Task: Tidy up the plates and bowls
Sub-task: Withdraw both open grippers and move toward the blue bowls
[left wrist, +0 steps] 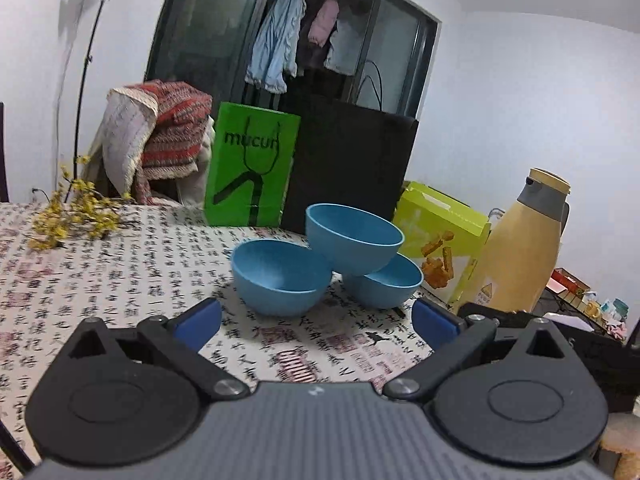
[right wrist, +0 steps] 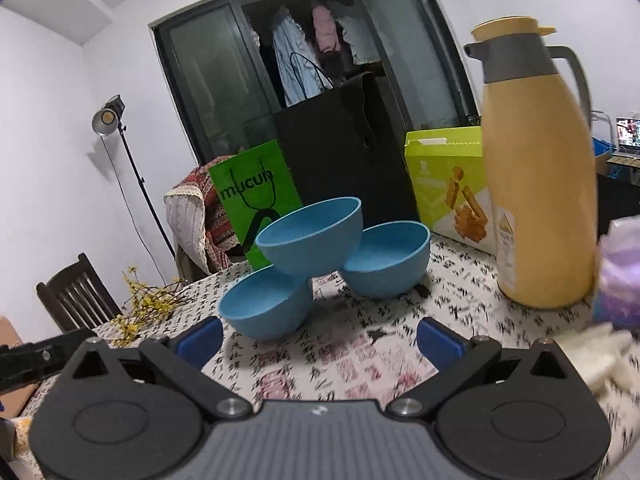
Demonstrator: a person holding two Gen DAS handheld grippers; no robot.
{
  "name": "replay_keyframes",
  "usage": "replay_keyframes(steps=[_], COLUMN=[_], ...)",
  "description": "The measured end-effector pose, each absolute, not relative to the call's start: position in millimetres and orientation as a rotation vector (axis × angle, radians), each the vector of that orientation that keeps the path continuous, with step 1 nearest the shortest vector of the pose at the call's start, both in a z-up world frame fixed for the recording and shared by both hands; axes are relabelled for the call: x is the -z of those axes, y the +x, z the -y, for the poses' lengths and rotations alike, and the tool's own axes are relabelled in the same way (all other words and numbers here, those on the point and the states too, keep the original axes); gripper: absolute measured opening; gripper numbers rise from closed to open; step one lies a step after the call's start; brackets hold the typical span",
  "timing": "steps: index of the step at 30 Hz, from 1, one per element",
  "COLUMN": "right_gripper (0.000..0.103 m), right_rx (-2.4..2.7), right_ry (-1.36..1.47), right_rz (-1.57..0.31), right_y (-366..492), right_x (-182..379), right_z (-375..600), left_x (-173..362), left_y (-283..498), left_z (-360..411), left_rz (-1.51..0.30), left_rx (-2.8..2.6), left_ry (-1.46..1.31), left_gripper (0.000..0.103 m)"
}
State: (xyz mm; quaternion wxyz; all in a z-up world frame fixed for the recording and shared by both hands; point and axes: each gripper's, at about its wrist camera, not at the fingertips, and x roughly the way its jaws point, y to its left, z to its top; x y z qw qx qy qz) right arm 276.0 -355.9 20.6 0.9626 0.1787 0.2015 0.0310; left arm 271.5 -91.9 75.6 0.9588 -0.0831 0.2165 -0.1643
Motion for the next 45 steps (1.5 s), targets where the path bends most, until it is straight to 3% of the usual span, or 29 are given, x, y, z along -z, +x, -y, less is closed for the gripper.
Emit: replay_keyframes(steps=[19, 45], right_gripper=[0.103, 0.103], right_rx=[-0.125, -0.136], right_ry=[0.341, 0.291], right_rz=[-0.581, -0.701], right_y=[338, 406], right_x=[-65, -73], right_z=[399, 417], left_x=[-124, -117], left_y=[312, 374], left_z=[133, 157], left_rz=[-0.566, -0.683], left_rx=[0.145, 0.093], left_ry=[-0.201, -0.224], left_gripper=[0.103, 0.103])
